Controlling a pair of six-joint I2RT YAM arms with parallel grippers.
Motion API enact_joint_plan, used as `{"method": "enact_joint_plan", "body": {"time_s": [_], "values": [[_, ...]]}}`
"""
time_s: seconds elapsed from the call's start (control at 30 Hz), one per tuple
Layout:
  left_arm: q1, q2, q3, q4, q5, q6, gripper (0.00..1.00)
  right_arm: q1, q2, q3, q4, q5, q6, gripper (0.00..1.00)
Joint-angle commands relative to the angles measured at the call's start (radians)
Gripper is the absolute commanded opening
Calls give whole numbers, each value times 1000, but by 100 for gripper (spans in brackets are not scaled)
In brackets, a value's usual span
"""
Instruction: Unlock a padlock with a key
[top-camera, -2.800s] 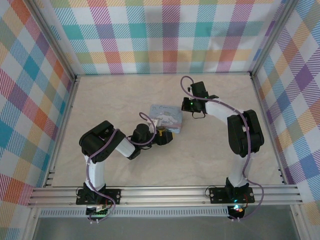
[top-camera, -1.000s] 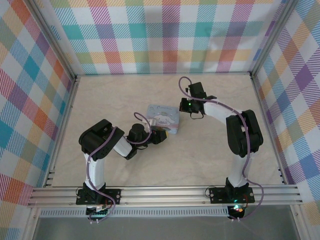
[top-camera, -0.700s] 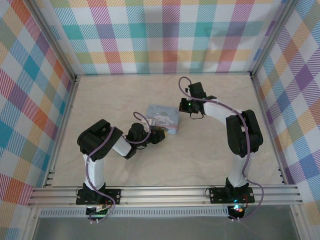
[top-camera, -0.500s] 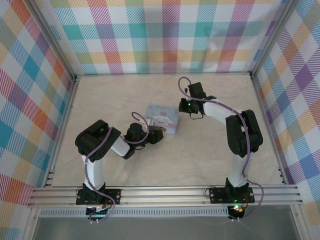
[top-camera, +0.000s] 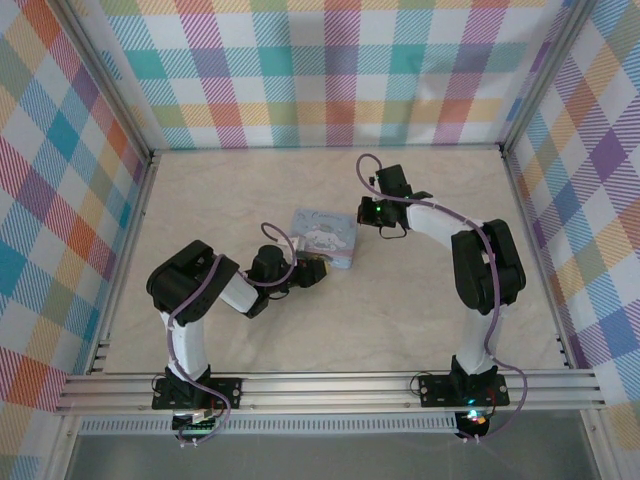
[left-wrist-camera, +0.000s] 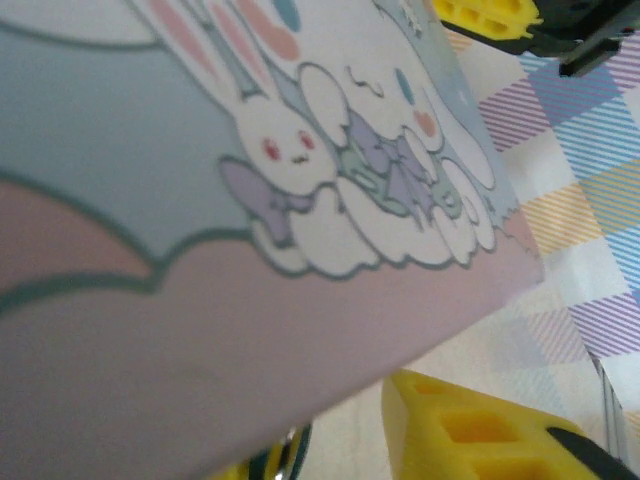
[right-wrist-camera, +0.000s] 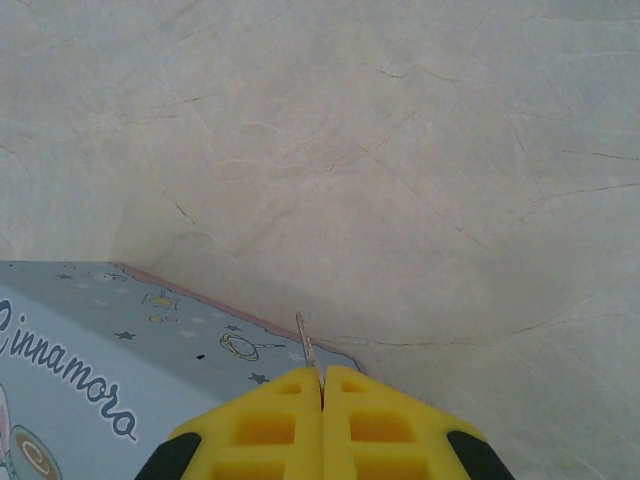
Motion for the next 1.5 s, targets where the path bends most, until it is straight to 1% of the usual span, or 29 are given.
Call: {"method": "enact_joint_plan", "body": {"time_s": [0.0,0.1,0.2,0.4,0.5,0.7,0.97,1.13,1.27,1.37,1.47], "values": [[2,71,0,-74,1,-23,44,21,37,-20,-38,-51,18,0],[-32,87,31,-77,12,-27,48,27,44,-19,-34,-59,25,0],[-55,114,61,-64,17,-42,49,32,49,-16,-33,-60,27,0],[-64,141,66,-34,-6,-62,48,32,39,-19,-42,-46,14,0],[-62,143,58,-33,-1,-66,42,31,36,-24,-45,-38,10,0],[-36,126,6,-47,-17,-58,34,28,31,-25,-43,-32,7,0],[1,114,-3,-100,0,-36,16,28,27,-26,-45,-32,5,0],[10,84,9,-190,10,-14,13,22,28,-22,-50,-29,-2,0],[11,56,12,-277,14,15,13,18,45,2,-56,-40,-7,0],[10,48,9,-293,17,20,14,18,65,29,-54,-59,-5,0],[10,46,11,-300,18,15,18,18,91,66,-56,-77,-2,0]]}}
